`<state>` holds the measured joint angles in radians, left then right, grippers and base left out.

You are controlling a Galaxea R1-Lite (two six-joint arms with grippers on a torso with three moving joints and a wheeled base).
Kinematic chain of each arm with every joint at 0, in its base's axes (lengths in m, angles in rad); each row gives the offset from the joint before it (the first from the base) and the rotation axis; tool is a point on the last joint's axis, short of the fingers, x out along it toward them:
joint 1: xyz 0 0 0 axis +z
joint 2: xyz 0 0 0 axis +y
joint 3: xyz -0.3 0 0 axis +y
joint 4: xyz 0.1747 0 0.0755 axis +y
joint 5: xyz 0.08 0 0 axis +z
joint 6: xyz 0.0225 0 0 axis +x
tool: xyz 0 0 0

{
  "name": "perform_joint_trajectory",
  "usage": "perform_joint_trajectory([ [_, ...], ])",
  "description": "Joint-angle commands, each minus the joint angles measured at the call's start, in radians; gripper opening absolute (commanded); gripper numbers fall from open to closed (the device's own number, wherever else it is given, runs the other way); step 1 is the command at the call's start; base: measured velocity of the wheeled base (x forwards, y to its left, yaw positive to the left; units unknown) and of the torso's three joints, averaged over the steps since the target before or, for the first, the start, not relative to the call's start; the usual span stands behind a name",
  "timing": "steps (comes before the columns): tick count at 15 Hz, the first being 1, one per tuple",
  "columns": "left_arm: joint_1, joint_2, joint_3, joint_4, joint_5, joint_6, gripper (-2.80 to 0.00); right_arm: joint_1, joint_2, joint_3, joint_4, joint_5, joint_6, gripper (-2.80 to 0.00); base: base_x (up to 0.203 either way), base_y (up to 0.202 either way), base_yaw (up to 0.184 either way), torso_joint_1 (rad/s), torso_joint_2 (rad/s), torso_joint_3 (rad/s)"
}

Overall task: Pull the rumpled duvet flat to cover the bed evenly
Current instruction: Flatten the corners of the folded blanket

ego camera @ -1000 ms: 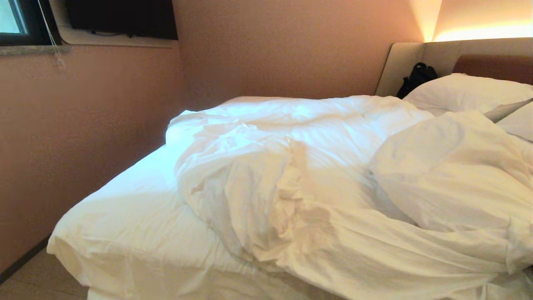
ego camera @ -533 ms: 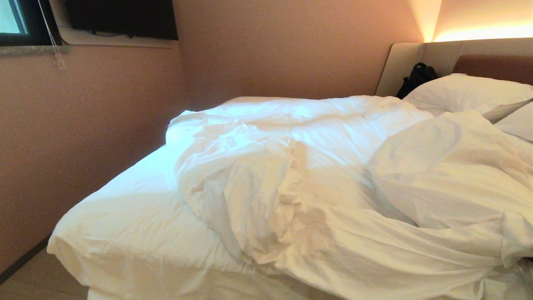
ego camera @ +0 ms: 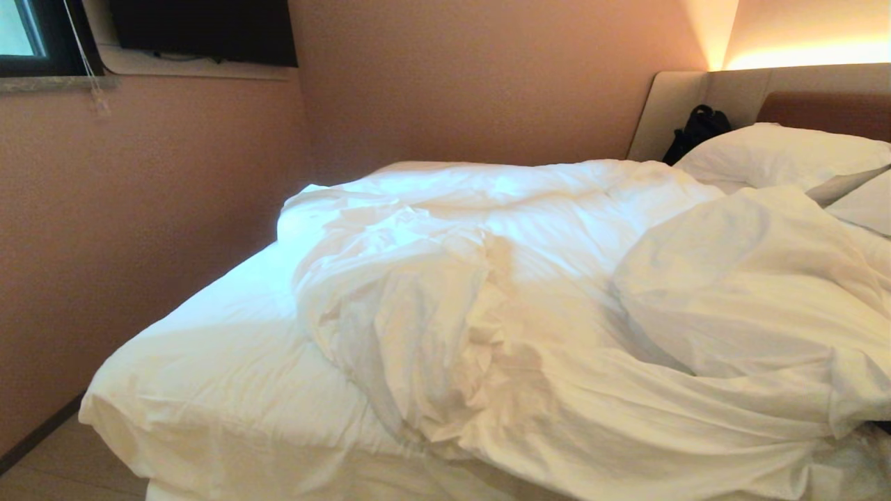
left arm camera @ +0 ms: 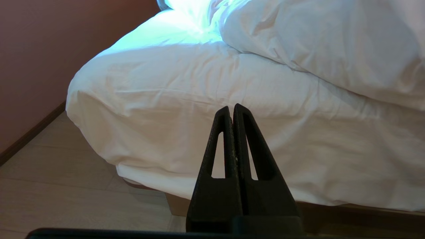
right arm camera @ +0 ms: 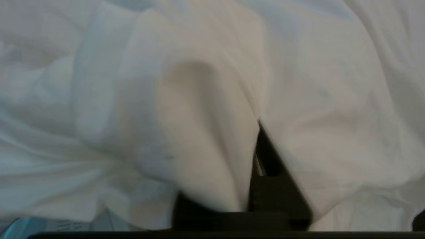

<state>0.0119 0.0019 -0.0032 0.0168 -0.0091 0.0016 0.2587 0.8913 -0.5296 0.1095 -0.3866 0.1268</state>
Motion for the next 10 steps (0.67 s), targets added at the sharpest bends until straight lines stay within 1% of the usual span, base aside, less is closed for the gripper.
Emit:
perform_joint_trajectory([
  [1, 0.000, 0.000, 0.000, 0.000, 0.000, 0.000, -2.80, 0.000, 0.008, -0.002, 0.002, -0.002, 0.002, 0.00, 0.000, 0.000, 0.000, 0.000, 0.00, 0.000],
  [3, 0.000, 0.000, 0.000, 0.001, 0.000, 0.000, -2.80, 0.000, 0.050, -0.087, 0.025, -0.005, 0.012, 0.00, 0.000, 0.000, 0.000, 0.000, 0.00, 0.000],
  [5, 0.000, 0.000, 0.000, 0.000, 0.000, 0.000, -2.80, 0.000, 0.093, -0.213, 0.118, -0.004, 0.023, 0.00, 0.000, 0.000, 0.000, 0.000, 0.00, 0.000],
  [7, 0.000, 0.000, 0.000, 0.000, 0.000, 0.000, -2.80, 0.004, 0.119, -0.345, 0.250, 0.007, 0.056, 0.00, 0.000, 0.000, 0.000, 0.000, 0.00, 0.000],
  [8, 0.000, 0.000, 0.000, 0.000, 0.000, 0.000, -2.80, 0.009, 0.126, -0.417, 0.335, 0.046, 0.070, 0.00, 0.000, 0.000, 0.000, 0.000, 0.00, 0.000],
  [9, 0.000, 0.000, 0.000, 0.000, 0.000, 0.000, -2.80, 0.012, 0.129, -0.473, 0.420, 0.102, 0.078, 0.00, 0.000, 0.000, 0.000, 0.000, 0.00, 0.000],
  [10, 0.000, 0.000, 0.000, 0.000, 0.000, 0.000, -2.80, 0.014, 0.130, -0.541, 0.518, 0.183, 0.083, 0.00, 0.000, 0.000, 0.000, 0.000, 0.00, 0.000],
])
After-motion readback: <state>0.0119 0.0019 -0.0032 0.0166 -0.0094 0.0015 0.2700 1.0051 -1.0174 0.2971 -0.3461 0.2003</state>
